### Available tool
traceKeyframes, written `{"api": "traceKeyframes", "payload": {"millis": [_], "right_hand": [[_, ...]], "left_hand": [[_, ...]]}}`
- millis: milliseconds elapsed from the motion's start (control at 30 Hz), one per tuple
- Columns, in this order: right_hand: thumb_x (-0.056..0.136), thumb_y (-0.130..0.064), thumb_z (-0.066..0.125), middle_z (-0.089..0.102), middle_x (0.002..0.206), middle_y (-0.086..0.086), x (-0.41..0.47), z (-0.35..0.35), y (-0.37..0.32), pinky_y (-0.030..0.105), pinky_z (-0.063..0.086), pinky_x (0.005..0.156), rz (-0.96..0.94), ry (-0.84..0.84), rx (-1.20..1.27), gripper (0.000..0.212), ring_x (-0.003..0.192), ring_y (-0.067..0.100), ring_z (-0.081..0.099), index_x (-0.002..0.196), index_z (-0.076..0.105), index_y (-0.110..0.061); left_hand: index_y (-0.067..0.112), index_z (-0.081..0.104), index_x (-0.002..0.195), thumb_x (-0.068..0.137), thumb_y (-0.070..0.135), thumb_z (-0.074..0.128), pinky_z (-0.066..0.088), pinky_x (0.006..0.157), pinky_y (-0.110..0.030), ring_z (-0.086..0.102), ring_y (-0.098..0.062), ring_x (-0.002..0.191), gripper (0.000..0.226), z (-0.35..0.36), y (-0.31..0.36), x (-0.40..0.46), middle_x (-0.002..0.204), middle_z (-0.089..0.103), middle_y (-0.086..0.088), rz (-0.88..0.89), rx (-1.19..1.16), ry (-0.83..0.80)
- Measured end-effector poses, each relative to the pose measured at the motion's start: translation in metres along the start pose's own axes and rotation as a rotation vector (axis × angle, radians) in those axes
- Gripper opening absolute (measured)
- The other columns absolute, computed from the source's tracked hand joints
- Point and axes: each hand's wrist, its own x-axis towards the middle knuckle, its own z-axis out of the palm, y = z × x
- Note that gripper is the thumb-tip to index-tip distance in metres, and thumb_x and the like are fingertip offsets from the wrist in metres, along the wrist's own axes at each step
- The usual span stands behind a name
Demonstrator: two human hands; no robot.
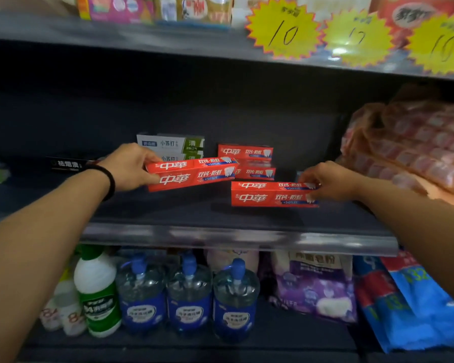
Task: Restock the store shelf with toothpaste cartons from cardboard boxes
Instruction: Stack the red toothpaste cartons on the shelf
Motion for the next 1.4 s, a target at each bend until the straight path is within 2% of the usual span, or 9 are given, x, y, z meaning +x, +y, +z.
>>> {"api": "traceKeyframes", "payload": {"millis": [200,333,400,500,567,700,900,1167,1400], "right_hand": [[0.081,-0.019,0.073,0.066,0.111,0.004,0.081,0.031,0.012,0.027,0.045,0.082,-0.026,0.000,-0.017,0.039,0.093,0.018,0.059,0.118,0.064,-0.012],[0.083,-0.019,0.072,0.065,0.113,0.003,0.125,0.049,0.019,0.028,0.047,0.086,-0.011,-0.013,0.016,0.039,0.094,0.017,0.058,0.119,0.063,-0.012],[0.082,-0.019,0.073,0.065,0.113,0.004,0.142,0.056,0.022,0.031,0.049,0.087,-0.005,-0.011,0.036,0.037,0.094,0.017,0.059,0.117,0.063,-0.011],[0.082,-0.018,0.073,0.064,0.112,0.004,0.160,0.064,0.027,0.028,0.046,0.084,0.000,0.008,0.039,0.039,0.092,0.016,0.055,0.119,0.063,-0.012],[0.083,-0.019,0.073,0.063,0.117,0.003,0.168,0.068,0.030,0.026,0.045,0.085,-0.003,0.019,0.055,0.044,0.094,0.014,0.054,0.125,0.061,-0.014],[0.087,-0.020,0.069,0.060,0.127,0.004,0.176,0.074,0.033,0.029,0.043,0.093,0.003,0.023,0.028,0.046,0.110,0.020,0.056,0.131,0.058,-0.015],[0.084,-0.022,0.071,0.055,0.134,0.007,0.181,0.077,0.027,0.038,0.046,0.100,0.012,0.124,0.010,0.050,0.118,0.026,0.053,0.132,0.055,-0.015],[0.085,-0.028,0.068,0.059,0.124,0.007,0.190,0.084,0.025,0.043,0.051,0.093,0.037,0.138,-0.018,0.031,0.107,0.025,0.059,0.114,0.065,-0.018],[0.085,-0.027,0.068,0.063,0.118,0.007,0.198,0.086,0.019,0.042,0.053,0.091,0.051,0.164,-0.043,0.028,0.104,0.025,0.061,0.110,0.069,-0.015]], "left_hand": [[0.013,0.067,0.113,0.079,0.009,0.073,0.042,0.089,-0.023,0.063,-0.015,0.098,0.035,0.025,-0.027,0.056,0.108,0.069,0.000,-0.027,-0.036,0.037],[0.015,0.069,0.109,0.077,0.011,0.076,0.045,0.098,-0.029,0.064,-0.015,0.101,0.033,0.041,-0.047,0.086,0.108,0.070,0.003,-0.035,-0.069,0.034],[0.017,0.071,0.105,0.076,0.008,0.075,0.045,0.100,-0.034,0.065,-0.016,0.099,0.031,0.047,-0.055,0.096,0.104,0.071,0.002,-0.036,-0.084,0.041],[0.021,0.069,0.098,0.076,0.004,0.074,0.045,0.097,-0.029,0.064,-0.013,0.090,0.028,0.055,-0.059,0.107,0.091,0.069,0.008,-0.047,-0.102,0.037],[0.019,0.067,0.099,0.077,0.001,0.073,0.042,0.092,-0.024,0.062,-0.007,0.082,0.030,0.059,-0.060,0.112,0.085,0.065,0.010,-0.069,-0.151,0.035],[0.008,0.066,0.110,0.077,-0.002,0.072,0.043,0.096,-0.027,0.062,-0.012,0.083,0.035,0.064,-0.062,0.119,0.091,0.066,0.002,-0.090,-0.182,0.040],[0.008,0.065,0.114,0.076,0.000,0.074,0.043,0.099,-0.030,0.063,-0.019,0.097,0.039,0.066,-0.069,0.123,0.106,0.068,-0.004,-0.114,-0.170,0.047],[0.006,0.064,0.116,0.077,0.001,0.074,0.042,0.093,-0.028,0.062,-0.018,0.095,0.041,0.068,-0.066,0.126,0.108,0.066,-0.002,-0.128,-0.194,0.074],[0.007,0.064,0.116,0.076,0.003,0.075,0.043,0.100,-0.033,0.062,-0.019,0.101,0.042,0.070,-0.070,0.132,0.109,0.067,-0.003,-0.143,-0.206,0.062]]}}
